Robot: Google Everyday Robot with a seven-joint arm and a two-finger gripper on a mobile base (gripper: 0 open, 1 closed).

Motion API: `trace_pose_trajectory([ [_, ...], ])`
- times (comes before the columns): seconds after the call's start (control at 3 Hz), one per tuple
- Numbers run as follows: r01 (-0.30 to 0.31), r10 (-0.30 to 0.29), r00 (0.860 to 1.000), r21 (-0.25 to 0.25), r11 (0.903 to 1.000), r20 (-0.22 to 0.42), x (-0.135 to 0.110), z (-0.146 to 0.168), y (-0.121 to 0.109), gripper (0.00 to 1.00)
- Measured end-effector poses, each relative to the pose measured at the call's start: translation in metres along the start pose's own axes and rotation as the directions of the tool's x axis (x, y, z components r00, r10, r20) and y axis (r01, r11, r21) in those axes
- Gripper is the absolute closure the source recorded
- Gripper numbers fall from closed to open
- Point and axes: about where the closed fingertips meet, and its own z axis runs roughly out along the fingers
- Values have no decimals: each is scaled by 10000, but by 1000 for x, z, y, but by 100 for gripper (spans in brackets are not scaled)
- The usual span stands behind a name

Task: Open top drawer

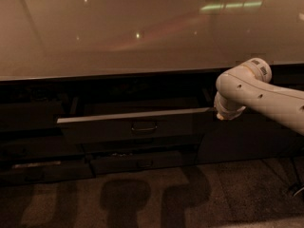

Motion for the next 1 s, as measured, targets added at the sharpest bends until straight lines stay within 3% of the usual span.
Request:
trace_pose_trajectory([
  [0.67, 72, -72, 10000, -10, 10000, 20, 0, -3, 7, 100],
  [1.0, -206, 208, 9991, -61, 9998, 372, 3, -1, 5, 100],
])
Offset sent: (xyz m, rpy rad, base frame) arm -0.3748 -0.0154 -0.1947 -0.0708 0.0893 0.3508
